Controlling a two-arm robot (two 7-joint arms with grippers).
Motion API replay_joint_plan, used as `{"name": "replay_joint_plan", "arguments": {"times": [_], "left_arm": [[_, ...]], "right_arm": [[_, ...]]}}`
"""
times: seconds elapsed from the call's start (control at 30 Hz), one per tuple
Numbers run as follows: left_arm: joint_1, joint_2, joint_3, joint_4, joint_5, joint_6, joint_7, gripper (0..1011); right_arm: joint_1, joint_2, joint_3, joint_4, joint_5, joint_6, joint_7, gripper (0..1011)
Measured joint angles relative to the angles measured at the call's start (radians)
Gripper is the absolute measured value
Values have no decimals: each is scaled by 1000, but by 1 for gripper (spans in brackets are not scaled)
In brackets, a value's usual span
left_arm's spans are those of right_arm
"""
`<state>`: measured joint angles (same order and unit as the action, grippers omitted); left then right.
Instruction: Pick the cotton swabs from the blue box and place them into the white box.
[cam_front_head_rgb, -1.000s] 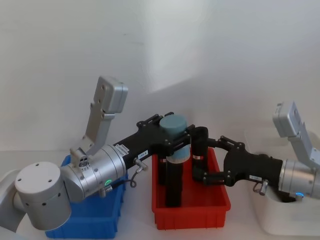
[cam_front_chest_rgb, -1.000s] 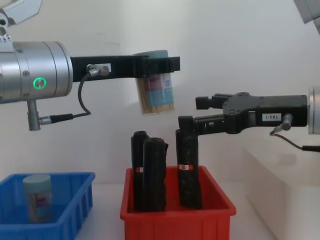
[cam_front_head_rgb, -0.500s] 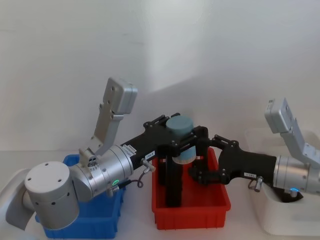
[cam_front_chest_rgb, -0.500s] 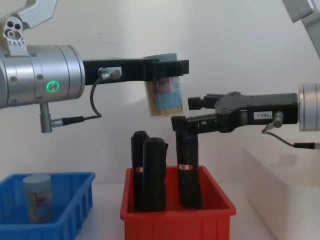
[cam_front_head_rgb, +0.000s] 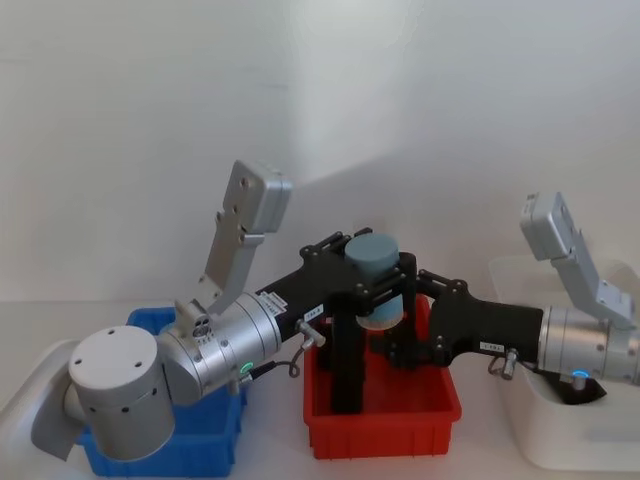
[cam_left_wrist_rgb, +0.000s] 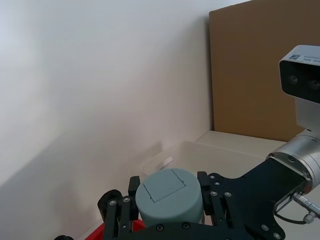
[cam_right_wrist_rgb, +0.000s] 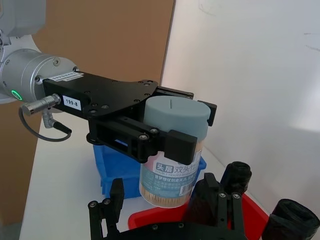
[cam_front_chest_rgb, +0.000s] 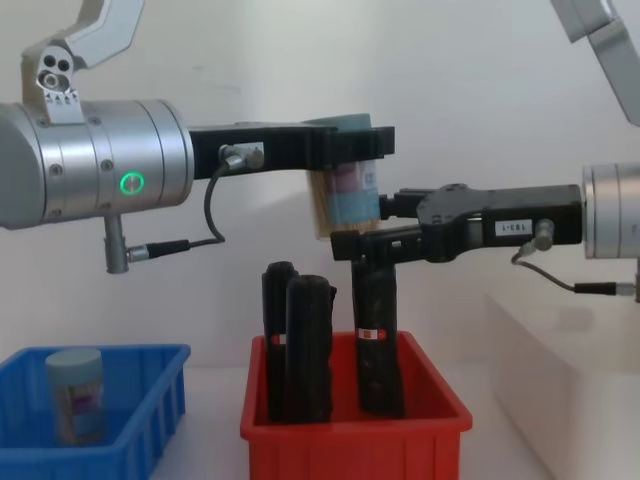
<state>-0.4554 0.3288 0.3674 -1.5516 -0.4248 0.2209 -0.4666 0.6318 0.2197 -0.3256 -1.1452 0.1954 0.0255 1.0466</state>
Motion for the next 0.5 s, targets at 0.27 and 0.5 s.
{"name": "replay_joint_plan", "arguments": {"times": [0.27, 0.5], "left_arm": [[1, -3, 8, 0, 10, -2, 6, 706], [4, -2, 11, -3, 13, -3, 7, 706]], "right_arm": [[10, -5, -8, 10, 12, -2, 0, 1002], [16, -8, -14, 16, 23, -4, -2, 1002]]}}
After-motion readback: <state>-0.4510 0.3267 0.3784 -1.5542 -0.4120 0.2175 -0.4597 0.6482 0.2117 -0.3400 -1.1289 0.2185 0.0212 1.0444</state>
